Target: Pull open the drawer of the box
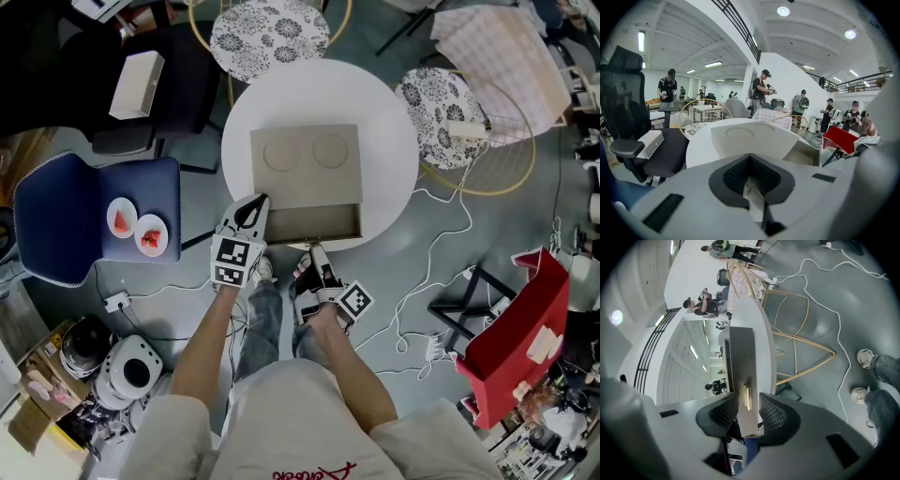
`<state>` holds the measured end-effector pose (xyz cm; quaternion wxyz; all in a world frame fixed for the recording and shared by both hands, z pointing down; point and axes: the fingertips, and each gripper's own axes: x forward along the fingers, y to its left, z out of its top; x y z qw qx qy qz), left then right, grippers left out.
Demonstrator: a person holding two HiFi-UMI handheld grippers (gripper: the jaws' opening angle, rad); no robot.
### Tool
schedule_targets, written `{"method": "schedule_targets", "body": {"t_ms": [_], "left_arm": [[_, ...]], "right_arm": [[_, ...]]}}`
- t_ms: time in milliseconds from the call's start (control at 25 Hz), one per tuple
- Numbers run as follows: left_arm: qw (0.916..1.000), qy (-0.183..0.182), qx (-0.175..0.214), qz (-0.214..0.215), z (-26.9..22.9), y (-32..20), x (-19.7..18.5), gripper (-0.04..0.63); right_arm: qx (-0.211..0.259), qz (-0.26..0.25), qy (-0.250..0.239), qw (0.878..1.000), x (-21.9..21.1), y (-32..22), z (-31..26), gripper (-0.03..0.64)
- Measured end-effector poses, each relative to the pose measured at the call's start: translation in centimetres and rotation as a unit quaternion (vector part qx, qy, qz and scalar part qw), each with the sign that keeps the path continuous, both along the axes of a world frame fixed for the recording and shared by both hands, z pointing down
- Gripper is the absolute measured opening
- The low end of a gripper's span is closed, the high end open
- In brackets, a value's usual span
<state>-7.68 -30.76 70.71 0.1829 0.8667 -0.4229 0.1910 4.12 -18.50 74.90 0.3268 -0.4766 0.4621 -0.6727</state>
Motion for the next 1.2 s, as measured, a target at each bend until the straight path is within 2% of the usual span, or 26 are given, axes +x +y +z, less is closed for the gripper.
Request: {"method": "schedule_targets", "body": {"t_ms": [240, 400, 640, 760, 840, 920, 1000, 1120, 1200], "left_arm": [[1.0000, 0.000, -0.003, -0.003, 0.0, -0.1, -0.1, 0.012], [0.9999, 0.000, -0.011, -0.012, 0.0, -0.2, -0.2, 0.012], [0.9999, -0.003, -0.001, -0.012, -1.4, 0.2, 0.4, 0.012], [0.9999, -0.004, 0.007, -0.010, -2.7, 0.7, 0.9, 0.012], [0.9998, -0.003, 0.014, -0.011, -3.9, 1.0, 1.2, 0.012], [0.9997, -0.002, 0.021, -0.014, -5.2, 1.6, 1.4, 0.012], [0.9994, -0.002, 0.029, -0.018, -6.6, 2.0, 1.5, 0.012], [0.9990, -0.002, 0.038, -0.023, -8.9, 3.4, 2.1, 0.012], [0.9987, -0.001, 0.044, -0.025, -10.4, 4.6, 2.5, 0.012]], "right_arm": [[-0.004, -0.014, -0.003, 1.000, -0.4, 1.3, -0.4, 0.127], [-0.007, -0.021, 0.009, 1.000, 0.2, 2.0, -0.7, 0.027], [0.016, -0.012, 0.019, 1.000, 1.7, 1.4, -2.4, 0.015], [0.038, -0.022, 0.042, 0.998, 2.4, 0.8, -3.7, 0.015], [0.052, -0.055, 0.081, 0.994, 2.6, 0.5, -4.9, 0.015], [0.076, -0.113, 0.146, 0.980, 2.8, 0.0, -6.4, 0.015], [0.108, -0.161, 0.211, 0.958, 3.1, -0.9, -8.2, 0.015], [0.149, -0.206, 0.299, 0.920, 4.2, -1.7, -11.1, 0.015], [0.166, -0.224, 0.338, 0.899, 5.0, -1.9, -12.8, 0.015]]}}
